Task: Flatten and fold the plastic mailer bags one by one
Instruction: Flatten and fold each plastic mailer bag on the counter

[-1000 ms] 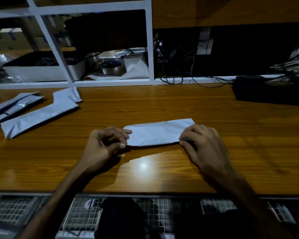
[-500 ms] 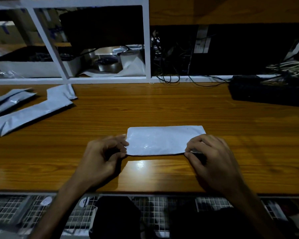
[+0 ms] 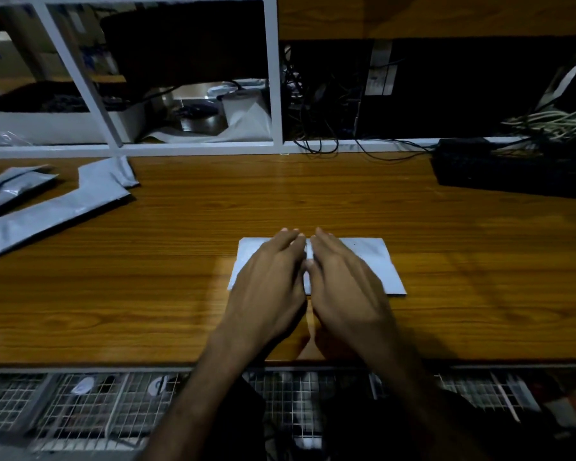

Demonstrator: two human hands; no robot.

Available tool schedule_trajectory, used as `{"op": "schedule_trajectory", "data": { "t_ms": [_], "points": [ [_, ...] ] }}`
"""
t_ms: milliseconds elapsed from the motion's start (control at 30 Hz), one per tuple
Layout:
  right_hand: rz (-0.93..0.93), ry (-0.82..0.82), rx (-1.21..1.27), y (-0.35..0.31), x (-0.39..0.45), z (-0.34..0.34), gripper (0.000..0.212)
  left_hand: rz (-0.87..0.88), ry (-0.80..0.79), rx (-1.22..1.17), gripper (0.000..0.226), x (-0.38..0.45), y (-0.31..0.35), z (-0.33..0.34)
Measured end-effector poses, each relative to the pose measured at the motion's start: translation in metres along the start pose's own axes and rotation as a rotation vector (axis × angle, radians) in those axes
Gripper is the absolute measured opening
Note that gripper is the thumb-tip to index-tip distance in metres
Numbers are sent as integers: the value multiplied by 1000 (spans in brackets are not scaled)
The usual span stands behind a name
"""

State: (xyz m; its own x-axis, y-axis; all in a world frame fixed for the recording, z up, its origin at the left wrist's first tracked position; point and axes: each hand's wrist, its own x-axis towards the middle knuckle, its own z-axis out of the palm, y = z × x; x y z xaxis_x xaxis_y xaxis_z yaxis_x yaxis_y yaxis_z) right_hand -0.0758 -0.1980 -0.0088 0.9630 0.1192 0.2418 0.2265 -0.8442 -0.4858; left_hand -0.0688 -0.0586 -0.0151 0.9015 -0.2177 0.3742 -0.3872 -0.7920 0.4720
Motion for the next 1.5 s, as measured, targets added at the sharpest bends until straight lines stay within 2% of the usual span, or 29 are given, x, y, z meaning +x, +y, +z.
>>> {"op": "schedule_trajectory", "data": {
  "t_ms": [167, 300, 533, 667, 900, 1000, 1133, 1500],
  "points": [
    [6, -127, -152, 4, 8, 10, 56, -14, -79, 68, 47, 6, -8, 18],
    [-17, -104, -145, 11, 5, 20, 55, 1, -108, 176, 67, 4, -11, 24],
    [-49, -41, -118, 20, 3, 32, 76, -18, -144, 289, 68, 2, -10, 25],
    [-42, -78, -128, 24, 4, 32, 90, -38, -153, 323, 67, 2, -8, 25],
    [-20, -73, -157, 26, 3, 29, 90, -67, -149, 359, 70, 2, -3, 25],
    [3, -80, -170, 25, 4, 27, 82, -83, -145, 360, 68, 3, -2, 25],
    [14, -64, -214, 25, 4, 27, 92, -104, -137, 358, 71, 2, 0, 24],
    [113, -24, -231, 29, 4, 27, 97, -205, -122, 363, 70, 3, -3, 24]
  ]
}}
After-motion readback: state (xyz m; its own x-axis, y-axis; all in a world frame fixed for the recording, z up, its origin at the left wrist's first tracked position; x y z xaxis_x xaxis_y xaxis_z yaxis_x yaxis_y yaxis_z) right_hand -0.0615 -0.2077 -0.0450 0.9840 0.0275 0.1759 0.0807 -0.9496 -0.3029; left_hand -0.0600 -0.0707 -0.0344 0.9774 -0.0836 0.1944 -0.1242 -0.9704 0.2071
